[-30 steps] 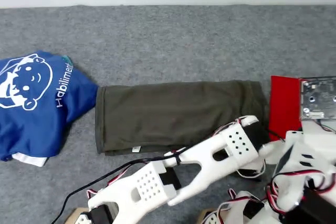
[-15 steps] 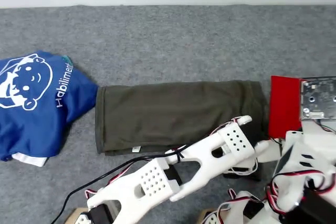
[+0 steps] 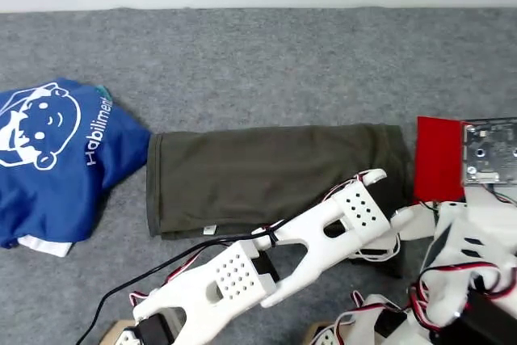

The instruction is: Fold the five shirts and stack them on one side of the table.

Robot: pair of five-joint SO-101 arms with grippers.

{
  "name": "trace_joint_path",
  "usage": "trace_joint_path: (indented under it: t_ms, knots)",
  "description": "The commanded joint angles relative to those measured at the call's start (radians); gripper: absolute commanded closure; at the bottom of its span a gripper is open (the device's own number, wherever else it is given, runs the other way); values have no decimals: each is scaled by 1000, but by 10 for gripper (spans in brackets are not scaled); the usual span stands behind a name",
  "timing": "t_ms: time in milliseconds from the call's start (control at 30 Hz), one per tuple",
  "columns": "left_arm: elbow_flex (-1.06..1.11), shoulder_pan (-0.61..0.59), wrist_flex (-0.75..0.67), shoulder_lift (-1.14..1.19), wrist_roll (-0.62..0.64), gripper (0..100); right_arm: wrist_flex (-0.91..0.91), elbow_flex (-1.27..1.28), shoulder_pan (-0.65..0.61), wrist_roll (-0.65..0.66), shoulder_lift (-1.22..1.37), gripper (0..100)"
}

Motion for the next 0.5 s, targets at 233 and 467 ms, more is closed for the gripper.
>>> trace_joint_path:
  t_ms: [233, 467]
  knots:
    - [-90, -2, 25, -81, -6, 842, -10, -2, -7, -8, 13, 989]
    - [-18, 8, 23, -135, -11, 841, -24, 2, -7, -9, 13, 989]
